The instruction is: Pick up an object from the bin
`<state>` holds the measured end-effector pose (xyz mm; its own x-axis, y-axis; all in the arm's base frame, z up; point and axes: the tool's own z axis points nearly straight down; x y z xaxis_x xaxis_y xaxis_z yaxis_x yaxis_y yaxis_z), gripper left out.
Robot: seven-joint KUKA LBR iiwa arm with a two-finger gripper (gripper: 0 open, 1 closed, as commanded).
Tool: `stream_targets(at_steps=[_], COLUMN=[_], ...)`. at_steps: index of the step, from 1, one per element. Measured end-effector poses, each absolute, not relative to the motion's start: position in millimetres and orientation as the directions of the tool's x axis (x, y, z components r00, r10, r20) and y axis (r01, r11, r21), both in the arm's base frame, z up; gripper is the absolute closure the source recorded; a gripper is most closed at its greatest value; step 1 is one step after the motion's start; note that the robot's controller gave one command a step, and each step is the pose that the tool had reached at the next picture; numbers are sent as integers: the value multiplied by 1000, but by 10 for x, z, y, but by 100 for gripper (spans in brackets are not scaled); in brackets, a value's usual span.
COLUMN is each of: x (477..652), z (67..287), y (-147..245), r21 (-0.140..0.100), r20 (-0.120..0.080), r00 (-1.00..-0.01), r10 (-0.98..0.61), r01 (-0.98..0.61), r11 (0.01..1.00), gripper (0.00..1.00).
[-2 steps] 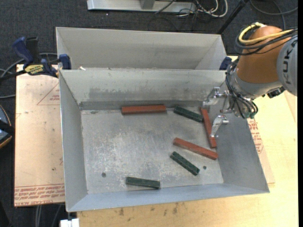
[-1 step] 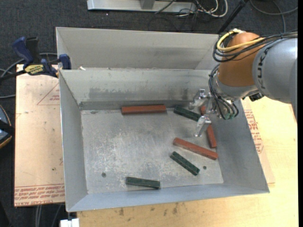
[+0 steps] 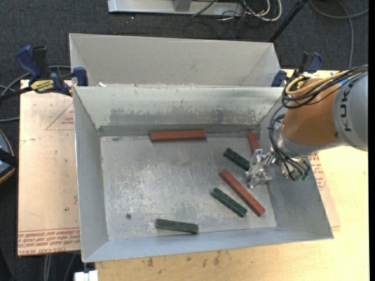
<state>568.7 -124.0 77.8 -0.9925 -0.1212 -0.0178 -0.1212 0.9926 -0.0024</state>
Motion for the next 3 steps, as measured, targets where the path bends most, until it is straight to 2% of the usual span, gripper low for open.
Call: stream_targets(at_steps=[1, 2, 3], x=[5687, 5638, 5773], z=[778, 1173, 1340], y=[-1238, -1205, -1271], r21=[-3, 2, 0], r20=[-18, 1, -3], r00=[-992, -991, -979], r10=[-122, -137, -203], r01=[-122, -137, -203], r11=[993, 991, 979], gripper=[100, 100, 0])
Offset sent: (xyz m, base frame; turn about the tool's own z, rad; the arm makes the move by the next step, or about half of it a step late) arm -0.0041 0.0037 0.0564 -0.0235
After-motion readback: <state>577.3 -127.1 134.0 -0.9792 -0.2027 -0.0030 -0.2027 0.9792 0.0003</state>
